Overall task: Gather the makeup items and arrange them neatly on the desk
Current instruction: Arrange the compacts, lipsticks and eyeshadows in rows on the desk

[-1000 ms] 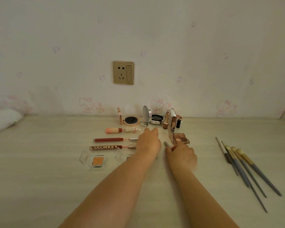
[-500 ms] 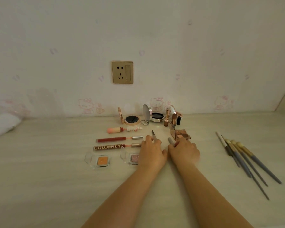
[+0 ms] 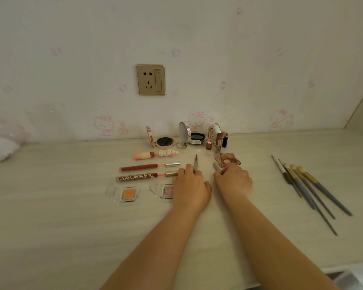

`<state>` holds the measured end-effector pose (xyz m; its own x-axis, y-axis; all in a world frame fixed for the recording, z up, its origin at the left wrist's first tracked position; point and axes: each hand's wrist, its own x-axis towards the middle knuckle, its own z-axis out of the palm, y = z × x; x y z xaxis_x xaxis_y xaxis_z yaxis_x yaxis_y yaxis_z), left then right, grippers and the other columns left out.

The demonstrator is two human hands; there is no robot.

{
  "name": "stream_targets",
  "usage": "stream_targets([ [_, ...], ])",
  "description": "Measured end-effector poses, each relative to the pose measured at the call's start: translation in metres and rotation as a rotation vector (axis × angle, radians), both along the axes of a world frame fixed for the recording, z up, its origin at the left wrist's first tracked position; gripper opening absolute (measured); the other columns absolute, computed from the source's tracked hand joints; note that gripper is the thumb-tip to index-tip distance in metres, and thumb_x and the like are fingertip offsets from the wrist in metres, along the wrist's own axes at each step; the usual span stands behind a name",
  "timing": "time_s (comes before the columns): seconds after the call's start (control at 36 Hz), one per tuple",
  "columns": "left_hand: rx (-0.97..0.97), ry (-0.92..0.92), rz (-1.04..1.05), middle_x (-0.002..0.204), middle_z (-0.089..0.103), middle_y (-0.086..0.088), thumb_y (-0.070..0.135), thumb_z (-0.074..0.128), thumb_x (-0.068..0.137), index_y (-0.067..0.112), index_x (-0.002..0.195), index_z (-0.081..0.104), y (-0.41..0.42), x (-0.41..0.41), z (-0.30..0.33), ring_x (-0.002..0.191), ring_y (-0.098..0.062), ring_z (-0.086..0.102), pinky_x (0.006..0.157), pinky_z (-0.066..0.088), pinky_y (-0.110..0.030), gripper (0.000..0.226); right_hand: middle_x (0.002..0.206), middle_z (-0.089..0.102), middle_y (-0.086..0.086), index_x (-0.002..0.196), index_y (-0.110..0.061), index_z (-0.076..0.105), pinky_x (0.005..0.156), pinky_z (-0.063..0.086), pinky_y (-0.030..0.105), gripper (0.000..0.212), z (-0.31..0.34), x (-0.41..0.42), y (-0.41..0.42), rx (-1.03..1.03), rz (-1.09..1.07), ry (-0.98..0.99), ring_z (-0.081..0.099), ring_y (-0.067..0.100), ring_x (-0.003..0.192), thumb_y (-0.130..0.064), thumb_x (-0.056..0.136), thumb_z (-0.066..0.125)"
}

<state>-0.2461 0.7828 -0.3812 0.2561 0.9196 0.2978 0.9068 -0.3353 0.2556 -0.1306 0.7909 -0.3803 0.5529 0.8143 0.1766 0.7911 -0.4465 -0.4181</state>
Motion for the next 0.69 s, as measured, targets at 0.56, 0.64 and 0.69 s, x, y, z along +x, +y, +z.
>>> stream_targets([
  [0.56, -0.012, 0.010, 0.022, 0.131, 0.039, -0.008, 0.038, 0.041, 0.092, 0.007, 0.118, 0.058, 0.0018, 0.0030, -0.0019, 0.115, -0.028, 0.040, 0.090, 0.039, -0.042, 0.044, 0.106, 0.064, 0.010, 0.104, -0.009, 0.059, 0.077, 0.040, 0.037, 0.046, -0.0033, 0.0007, 0.0037, 0.007, -0.020, -0.045, 0.054, 0.029, 0.101, -0.049, 0.092, 0.040],
  [0.64, -0.015, 0.013, 0.024, 0.131, 0.039, -0.008, 0.038, 0.041, 0.091, 0.007, 0.118, 0.058, 0.0026, 0.0033, -0.0025, 0.115, -0.028, 0.040, 0.090, 0.039, -0.042, 0.044, 0.106, 0.064, 0.010, 0.104, -0.009, 0.060, 0.079, 0.041, 0.037, 0.045, -0.0031, 0.0008, 0.0038, 0.000, -0.023, -0.042, 0.054, 0.029, 0.101, -0.049, 0.092, 0.041],
  [0.69, -0.013, 0.010, 0.025, 0.131, 0.038, -0.008, 0.038, 0.042, 0.091, 0.007, 0.118, 0.058, 0.0027, 0.0032, -0.0027, 0.115, -0.028, 0.040, 0.090, 0.039, -0.043, 0.044, 0.106, 0.064, 0.010, 0.104, -0.009, 0.059, 0.080, 0.041, 0.036, 0.045, -0.0030, 0.0009, 0.0040, -0.004, -0.023, -0.036, 0.054, 0.029, 0.102, -0.048, 0.092, 0.041],
])
